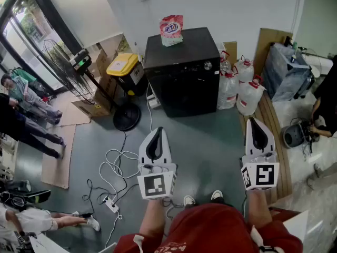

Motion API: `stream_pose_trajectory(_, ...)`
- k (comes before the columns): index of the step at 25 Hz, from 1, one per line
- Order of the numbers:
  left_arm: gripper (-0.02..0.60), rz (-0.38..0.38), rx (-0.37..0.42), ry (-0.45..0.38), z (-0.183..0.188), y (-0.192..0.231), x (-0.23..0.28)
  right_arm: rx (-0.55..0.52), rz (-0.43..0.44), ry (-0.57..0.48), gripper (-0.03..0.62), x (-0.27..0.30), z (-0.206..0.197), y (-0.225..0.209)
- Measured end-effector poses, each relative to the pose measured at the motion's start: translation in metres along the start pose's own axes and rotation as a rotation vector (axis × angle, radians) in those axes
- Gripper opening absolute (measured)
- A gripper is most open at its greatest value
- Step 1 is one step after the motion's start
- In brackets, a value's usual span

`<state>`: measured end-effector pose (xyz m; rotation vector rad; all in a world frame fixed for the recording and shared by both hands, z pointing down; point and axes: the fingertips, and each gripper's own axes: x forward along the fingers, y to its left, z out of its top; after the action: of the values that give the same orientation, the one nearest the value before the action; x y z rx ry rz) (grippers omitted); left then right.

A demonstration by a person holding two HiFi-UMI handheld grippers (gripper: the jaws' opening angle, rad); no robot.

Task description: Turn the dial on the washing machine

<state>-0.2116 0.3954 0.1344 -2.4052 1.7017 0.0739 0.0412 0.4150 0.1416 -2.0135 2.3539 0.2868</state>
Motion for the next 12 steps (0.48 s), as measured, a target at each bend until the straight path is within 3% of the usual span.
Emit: stream_pose_trajectory(12, 0.009, -0.005, 0.026, 0.024, -0.004, -0.047, 0.018, -0.005, 0.007, 0.007, 0.008, -0.004, -0.015, -0.042)
